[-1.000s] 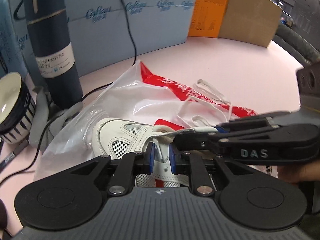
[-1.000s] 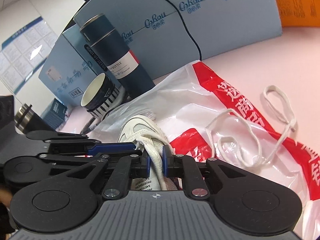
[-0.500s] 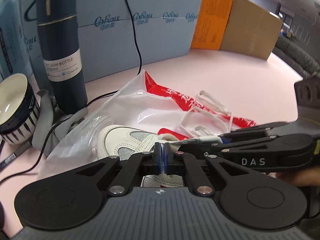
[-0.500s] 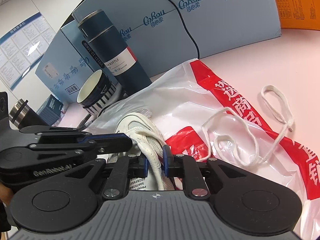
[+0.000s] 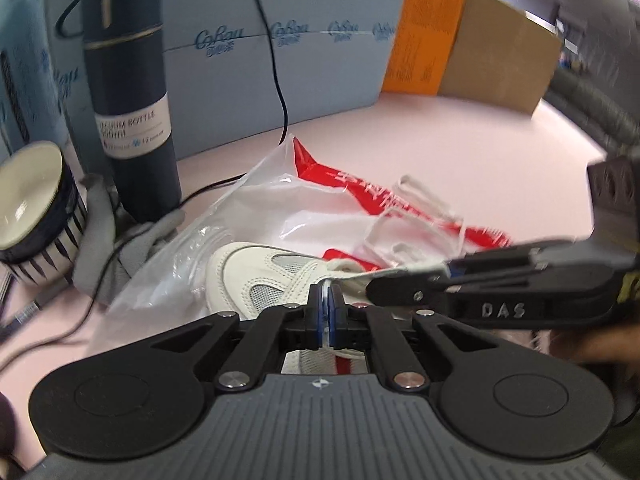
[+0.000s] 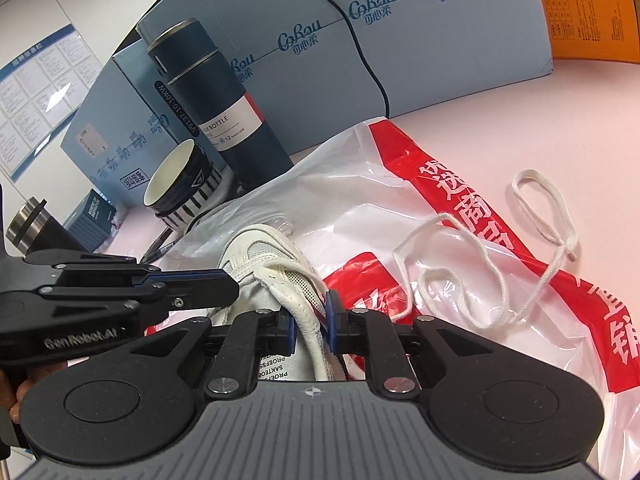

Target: Lace up shoes with both hands

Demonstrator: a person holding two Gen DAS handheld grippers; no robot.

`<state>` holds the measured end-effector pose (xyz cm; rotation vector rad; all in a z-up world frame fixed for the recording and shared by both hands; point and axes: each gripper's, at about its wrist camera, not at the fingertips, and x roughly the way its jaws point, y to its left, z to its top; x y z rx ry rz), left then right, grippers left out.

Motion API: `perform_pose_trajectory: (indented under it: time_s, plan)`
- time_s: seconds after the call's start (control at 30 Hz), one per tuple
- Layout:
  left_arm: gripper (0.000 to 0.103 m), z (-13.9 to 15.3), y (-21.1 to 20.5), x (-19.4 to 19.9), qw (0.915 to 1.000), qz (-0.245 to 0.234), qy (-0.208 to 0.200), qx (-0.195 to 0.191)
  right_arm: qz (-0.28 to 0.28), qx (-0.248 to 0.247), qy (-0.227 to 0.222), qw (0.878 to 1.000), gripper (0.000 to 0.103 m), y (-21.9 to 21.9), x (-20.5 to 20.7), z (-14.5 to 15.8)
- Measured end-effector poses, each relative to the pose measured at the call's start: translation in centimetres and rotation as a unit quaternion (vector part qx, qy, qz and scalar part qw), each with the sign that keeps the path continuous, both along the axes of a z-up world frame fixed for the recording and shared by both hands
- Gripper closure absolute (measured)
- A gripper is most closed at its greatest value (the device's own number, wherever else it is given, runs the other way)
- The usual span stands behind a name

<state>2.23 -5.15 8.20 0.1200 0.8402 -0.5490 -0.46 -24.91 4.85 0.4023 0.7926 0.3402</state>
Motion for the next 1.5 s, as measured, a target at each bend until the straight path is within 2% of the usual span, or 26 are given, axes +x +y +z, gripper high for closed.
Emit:
perform_pose_trajectory:
  time_s: [0.2,0.33,0.4,0.47,0.5,0.53,0.63,0.67,0.7,0.83,0.97,1.1,1.3,1.5]
  plan:
    - [0.097,-0.3,-1.1,0.1,0.9988,-0.026,-0.007,0.041,0.001,0.001,0.0,1.0,0.09,0.0,0.0,0.0]
    - [0.077,-0.4,-2.0,0.0,0.9977,-0.049,-0.006,0.047,0.001,0.0,0.0,1.0,0.09,0.0,0.0,0.0]
    - [0.077,-0.5,-2.3,0.0,0.9976,-0.049,-0.004,0.049,-0.001,0.003,0.002,1.0,0.09,-0.1,0.0,-0.1]
    - [0.079,-0.6,-2.3,0.3,0.998,-0.043,0.004,0.045,-0.002,0.003,0.003,1.0,0.09,-0.2,0.0,-0.1]
    - [0.085,-0.7,-2.2,0.5,0.9982,-0.039,0.006,0.045,-0.001,0.001,0.002,1.0,0.09,-0.1,0.0,-0.1]
    - [0.101,-0.7,-2.1,0.6,0.9984,-0.032,0.004,0.047,-0.001,-0.001,0.002,1.0,0.09,-0.1,0.0,-0.1]
    - [0.101,-0.6,-1.1,0.9,0.9996,-0.018,0.014,0.019,0.0,-0.007,0.003,1.0,0.087,0.0,0.1,-0.1]
    - [0.101,-0.5,-0.9,0.8,0.9997,-0.015,0.011,0.018,0.0,-0.012,0.012,1.0,0.08,0.0,0.2,-0.3]
    - [0.101,-0.4,-0.8,0.8,0.9998,-0.012,0.009,0.016,0.0,-0.013,0.021,1.0,0.079,0.1,0.2,-0.7]
    - [0.101,0.4,0.2,0.5,0.9998,-0.008,0.016,-0.011,-0.009,0.006,0.039,0.999,0.079,-0.2,0.0,-1.7]
    - [0.101,0.3,1.3,0.7,0.9979,-0.002,0.045,-0.046,-0.008,0.001,0.038,0.999,0.079,-0.1,-0.1,-1.7]
    - [0.101,-0.5,2.6,1.2,0.9913,0.014,0.087,-0.097,-0.021,0.023,0.05,0.998,0.079,-0.6,-0.1,-2.1]
    - [0.101,0.1,4.5,0.1,0.9799,0.017,0.102,-0.17,-0.042,0.042,0.059,0.996,0.075,-1.0,-0.2,-2.6]
    - [0.101,0.7,6.4,-1.0,0.963,0.019,0.116,-0.242,-0.044,0.043,0.058,0.996,0.074,-1.0,-0.3,-2.6]
